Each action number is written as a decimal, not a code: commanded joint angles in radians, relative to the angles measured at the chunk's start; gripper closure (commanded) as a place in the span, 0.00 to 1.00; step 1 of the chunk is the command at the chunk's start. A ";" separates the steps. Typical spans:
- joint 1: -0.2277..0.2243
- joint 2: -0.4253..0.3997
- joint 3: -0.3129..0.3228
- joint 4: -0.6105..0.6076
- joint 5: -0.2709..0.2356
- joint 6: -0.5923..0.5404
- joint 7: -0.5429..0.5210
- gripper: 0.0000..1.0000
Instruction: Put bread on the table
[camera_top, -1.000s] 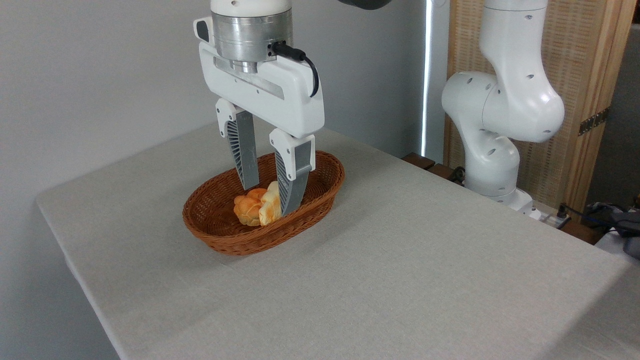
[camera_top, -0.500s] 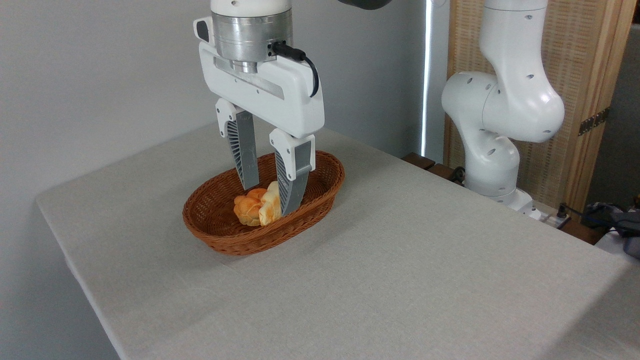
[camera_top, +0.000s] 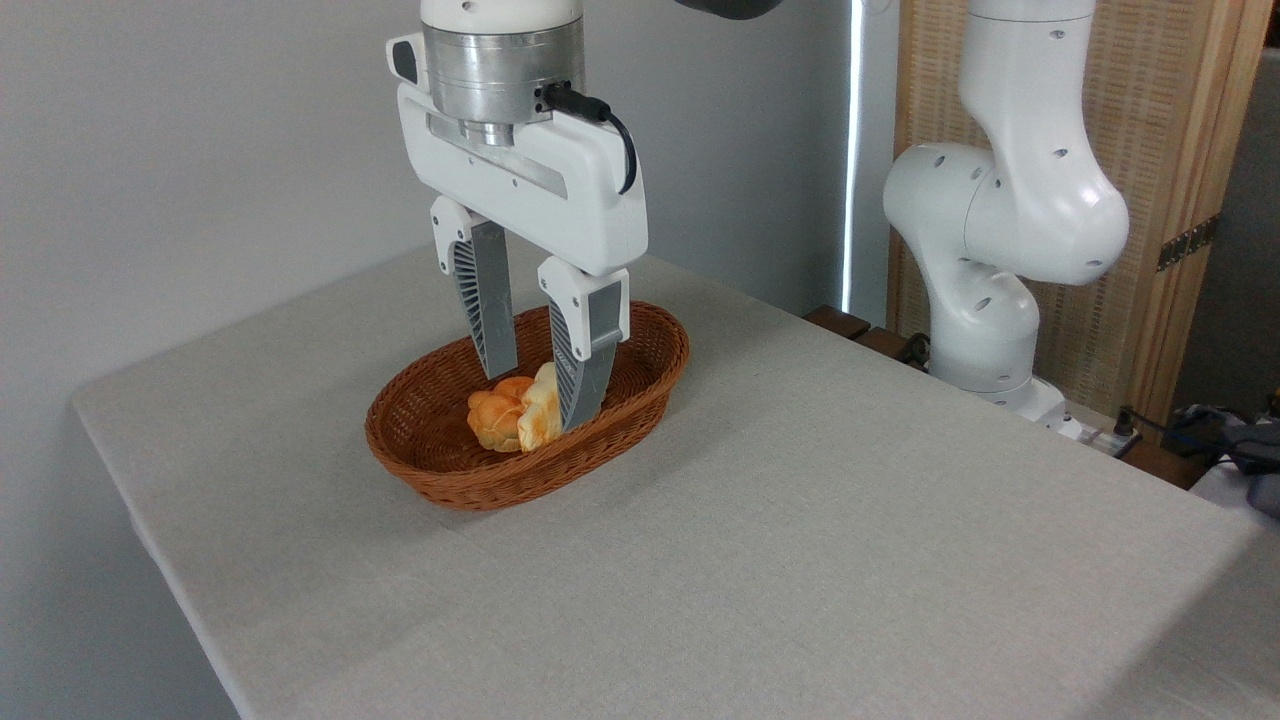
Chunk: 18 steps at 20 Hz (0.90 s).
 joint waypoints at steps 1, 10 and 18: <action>-0.007 -0.003 -0.015 0.012 -0.012 -0.050 -0.063 0.00; -0.010 0.003 -0.060 0.008 -0.013 -0.105 -0.285 0.00; -0.036 -0.005 -0.109 -0.084 -0.050 -0.096 -0.577 0.00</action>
